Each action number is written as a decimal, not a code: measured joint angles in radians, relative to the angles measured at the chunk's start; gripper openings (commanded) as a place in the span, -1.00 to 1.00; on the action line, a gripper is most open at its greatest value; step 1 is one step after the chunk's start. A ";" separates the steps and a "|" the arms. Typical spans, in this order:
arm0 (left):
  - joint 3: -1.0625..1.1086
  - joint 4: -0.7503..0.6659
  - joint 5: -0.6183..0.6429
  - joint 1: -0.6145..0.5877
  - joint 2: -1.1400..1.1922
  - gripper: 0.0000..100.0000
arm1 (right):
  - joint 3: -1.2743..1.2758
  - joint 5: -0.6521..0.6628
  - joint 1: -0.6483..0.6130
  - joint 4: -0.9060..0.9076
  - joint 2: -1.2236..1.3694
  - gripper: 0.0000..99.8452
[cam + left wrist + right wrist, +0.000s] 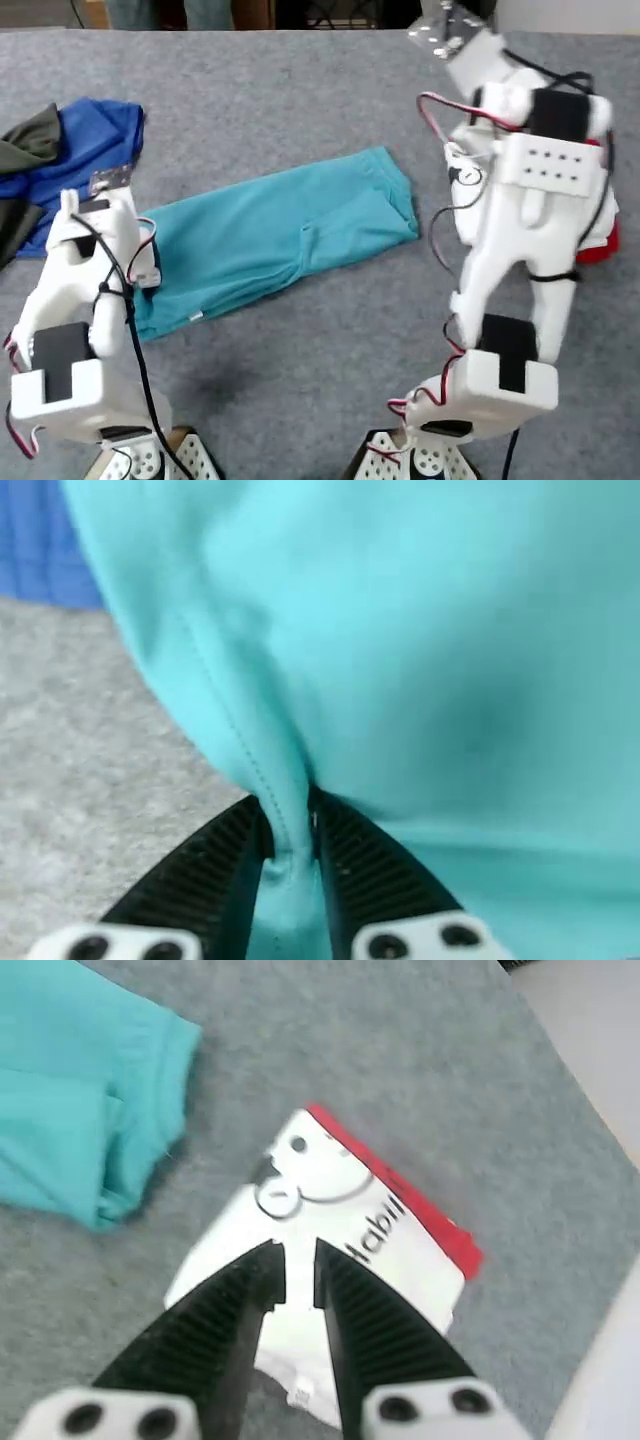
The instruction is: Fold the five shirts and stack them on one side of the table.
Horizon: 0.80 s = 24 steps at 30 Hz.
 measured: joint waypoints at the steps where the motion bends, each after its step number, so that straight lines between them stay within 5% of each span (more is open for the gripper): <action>1: -0.029 0.032 0.000 0.014 0.002 -0.94 | 0.000 0.011 0.021 0.000 0.000 -0.87; 10: -0.382 0.279 0.031 0.224 0.003 -0.94 | 0.000 0.032 0.181 0.000 0.000 -0.87; 15: -0.539 0.292 0.083 0.407 0.003 -0.94 | 0.000 0.032 0.207 0.000 0.000 -0.87; 24: -0.735 0.261 0.361 0.660 0.003 -0.94 | -0.044 0.032 0.207 0.000 0.000 -0.87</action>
